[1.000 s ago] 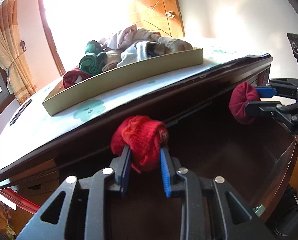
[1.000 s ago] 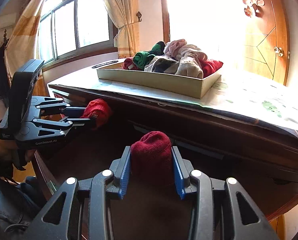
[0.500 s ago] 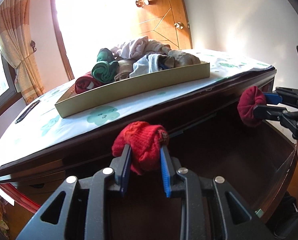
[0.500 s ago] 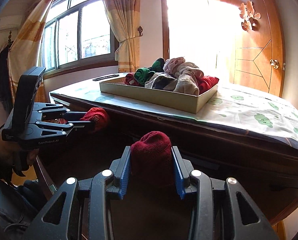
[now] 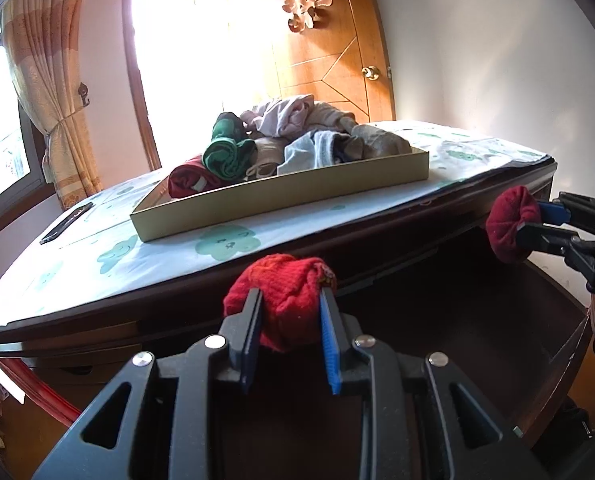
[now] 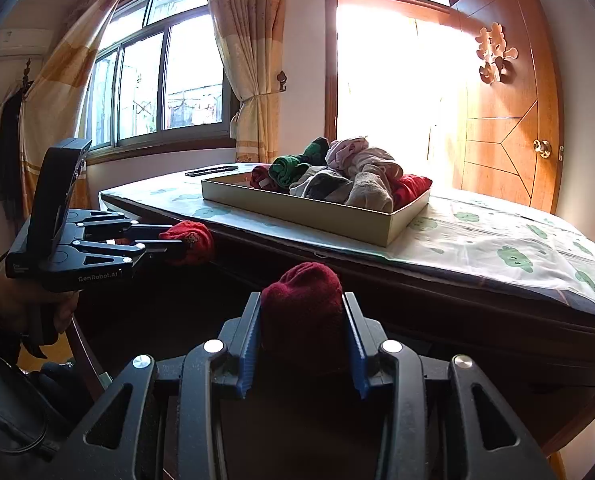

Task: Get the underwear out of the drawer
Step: 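Lift the red and dark red socks up out of the drawer with both tools, then carry both held socks over the beige tray and lower them in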

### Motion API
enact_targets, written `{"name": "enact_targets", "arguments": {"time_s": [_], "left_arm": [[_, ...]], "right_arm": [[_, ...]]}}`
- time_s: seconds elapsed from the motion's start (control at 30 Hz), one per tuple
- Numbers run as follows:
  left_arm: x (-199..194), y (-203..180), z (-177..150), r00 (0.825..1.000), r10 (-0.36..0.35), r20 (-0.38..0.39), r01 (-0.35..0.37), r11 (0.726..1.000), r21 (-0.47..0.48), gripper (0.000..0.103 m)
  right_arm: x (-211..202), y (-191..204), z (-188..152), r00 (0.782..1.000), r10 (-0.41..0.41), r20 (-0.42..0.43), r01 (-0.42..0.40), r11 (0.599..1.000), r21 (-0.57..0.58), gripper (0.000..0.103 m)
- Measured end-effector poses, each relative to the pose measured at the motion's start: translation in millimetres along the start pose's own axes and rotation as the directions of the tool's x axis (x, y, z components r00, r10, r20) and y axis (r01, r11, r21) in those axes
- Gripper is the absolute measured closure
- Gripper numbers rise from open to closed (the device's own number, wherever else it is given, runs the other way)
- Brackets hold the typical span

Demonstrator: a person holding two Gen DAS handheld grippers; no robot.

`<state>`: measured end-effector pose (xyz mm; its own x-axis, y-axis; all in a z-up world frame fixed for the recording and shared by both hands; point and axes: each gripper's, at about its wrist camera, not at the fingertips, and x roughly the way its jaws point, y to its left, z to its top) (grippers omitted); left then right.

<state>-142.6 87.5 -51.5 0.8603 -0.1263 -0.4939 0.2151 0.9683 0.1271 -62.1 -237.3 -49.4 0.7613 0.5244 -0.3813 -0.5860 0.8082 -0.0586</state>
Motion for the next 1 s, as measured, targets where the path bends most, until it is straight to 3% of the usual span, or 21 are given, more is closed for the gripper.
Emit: {"name": "enact_targets", "arguments": {"time_s": [1.0], "left_arm": [[-13, 8, -3, 0.993, 0.017, 0.12, -0.009, 0.997, -0.072, 0.077]], "right_arm": [[-17, 8, -2, 0.993, -0.025, 0.119, 0.03, 0.999, -0.041, 0.062]]}}
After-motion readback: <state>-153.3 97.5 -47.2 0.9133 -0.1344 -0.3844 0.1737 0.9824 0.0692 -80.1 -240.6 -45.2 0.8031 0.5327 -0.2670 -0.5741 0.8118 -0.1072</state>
